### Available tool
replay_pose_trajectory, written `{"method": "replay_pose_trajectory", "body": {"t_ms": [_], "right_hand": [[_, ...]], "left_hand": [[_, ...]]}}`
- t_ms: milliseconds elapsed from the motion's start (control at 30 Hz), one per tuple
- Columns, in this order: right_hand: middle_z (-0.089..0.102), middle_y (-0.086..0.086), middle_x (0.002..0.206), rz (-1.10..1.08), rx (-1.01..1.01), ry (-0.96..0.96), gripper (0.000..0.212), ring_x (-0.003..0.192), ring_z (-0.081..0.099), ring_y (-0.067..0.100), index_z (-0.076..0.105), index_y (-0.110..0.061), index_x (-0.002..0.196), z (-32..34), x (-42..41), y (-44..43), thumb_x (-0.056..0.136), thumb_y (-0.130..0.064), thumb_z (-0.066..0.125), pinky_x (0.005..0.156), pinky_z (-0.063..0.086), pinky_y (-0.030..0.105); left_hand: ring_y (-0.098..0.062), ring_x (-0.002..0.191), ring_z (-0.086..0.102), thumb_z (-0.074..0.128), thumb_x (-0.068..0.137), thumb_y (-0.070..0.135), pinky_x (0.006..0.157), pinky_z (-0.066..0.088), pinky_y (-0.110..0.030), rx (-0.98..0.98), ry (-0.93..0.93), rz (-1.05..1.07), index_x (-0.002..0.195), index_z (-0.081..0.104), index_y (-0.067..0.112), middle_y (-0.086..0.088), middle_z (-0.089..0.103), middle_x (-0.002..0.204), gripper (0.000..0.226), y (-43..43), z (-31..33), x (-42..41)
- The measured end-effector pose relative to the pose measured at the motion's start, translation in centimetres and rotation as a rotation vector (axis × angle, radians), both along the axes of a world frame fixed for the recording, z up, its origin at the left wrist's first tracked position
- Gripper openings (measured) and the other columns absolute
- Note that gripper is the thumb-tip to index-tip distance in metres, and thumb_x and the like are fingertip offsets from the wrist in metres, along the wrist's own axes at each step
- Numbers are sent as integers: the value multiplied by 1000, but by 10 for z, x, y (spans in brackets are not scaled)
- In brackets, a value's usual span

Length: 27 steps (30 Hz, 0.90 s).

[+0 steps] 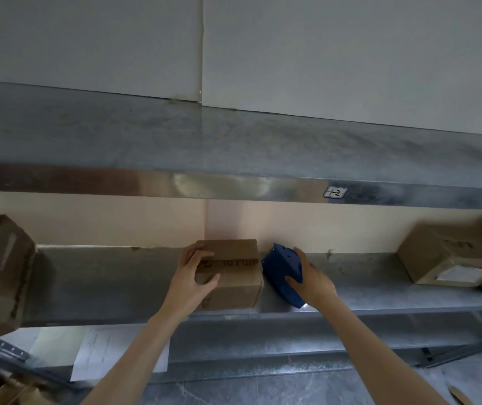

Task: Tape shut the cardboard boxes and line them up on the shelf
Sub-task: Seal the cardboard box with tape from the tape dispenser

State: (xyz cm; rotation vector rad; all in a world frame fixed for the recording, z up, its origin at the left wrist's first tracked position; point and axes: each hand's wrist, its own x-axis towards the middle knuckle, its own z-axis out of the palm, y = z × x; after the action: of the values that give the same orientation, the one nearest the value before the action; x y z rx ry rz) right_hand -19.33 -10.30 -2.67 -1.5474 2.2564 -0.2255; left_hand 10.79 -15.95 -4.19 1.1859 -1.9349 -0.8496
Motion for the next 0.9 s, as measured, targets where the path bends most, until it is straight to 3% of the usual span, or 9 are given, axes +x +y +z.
{"method": "replay_pose_trajectory", "body": {"t_ms": [100,167,267,467,567,667,800,900], "right_hand": [[56,9,133,31,54,-147,82,104,62,31,2,-38,153,-4,-6,-6,93,-36,59,73,53,35],[51,14,139,69,83,-181,85,111,59,35,0,-38,154,-6,-10,-8,94,-33,61,85,55,43],[41,13,149,106,95,-231,87,120,53,36,0,-38,154,-7,-14,-10,93,-30,62,91,52,40],[42,14,149,213,135,-181,87,120,53,35,-1,-34,154,-6,-20,-20,94,-23,60,92,51,40],[52,8,140,201,81,-108,83,109,59,31,1,-40,153,-2,-19,-17,93,-28,58,76,54,37],[65,2,117,168,-104,-24,68,81,62,23,10,-50,148,12,-16,-11,93,-35,48,56,47,28],[67,3,92,170,-268,22,58,59,51,14,16,-54,141,43,-9,-9,94,-37,47,46,33,24],[62,-2,88,208,-349,66,54,57,43,9,20,-51,140,68,5,-10,96,-43,49,46,28,21]], "left_hand": [[12,123,39,76,84,26,98,33,-10,16,-1,7,117,56,32,29,30,134,39,0,1,0],[7,125,41,76,84,26,102,36,-18,32,1,18,118,57,32,24,32,137,40,0,1,0],[0,127,43,77,84,24,106,38,-24,54,27,34,119,59,30,16,36,140,40,2,2,-1],[8,127,40,77,84,22,105,36,-17,52,37,33,120,60,29,23,36,137,40,3,5,-1],[7,126,41,77,84,21,105,36,-17,59,24,42,121,61,29,23,37,137,40,4,7,0],[13,124,39,74,85,16,102,35,-13,70,12,44,122,60,32,31,35,135,42,6,8,1],[8,118,46,73,85,12,99,42,-20,98,19,47,121,58,31,22,44,130,43,5,11,1],[-2,120,49,74,84,10,92,38,-7,146,77,61,120,54,30,13,52,129,46,4,13,2]]}}
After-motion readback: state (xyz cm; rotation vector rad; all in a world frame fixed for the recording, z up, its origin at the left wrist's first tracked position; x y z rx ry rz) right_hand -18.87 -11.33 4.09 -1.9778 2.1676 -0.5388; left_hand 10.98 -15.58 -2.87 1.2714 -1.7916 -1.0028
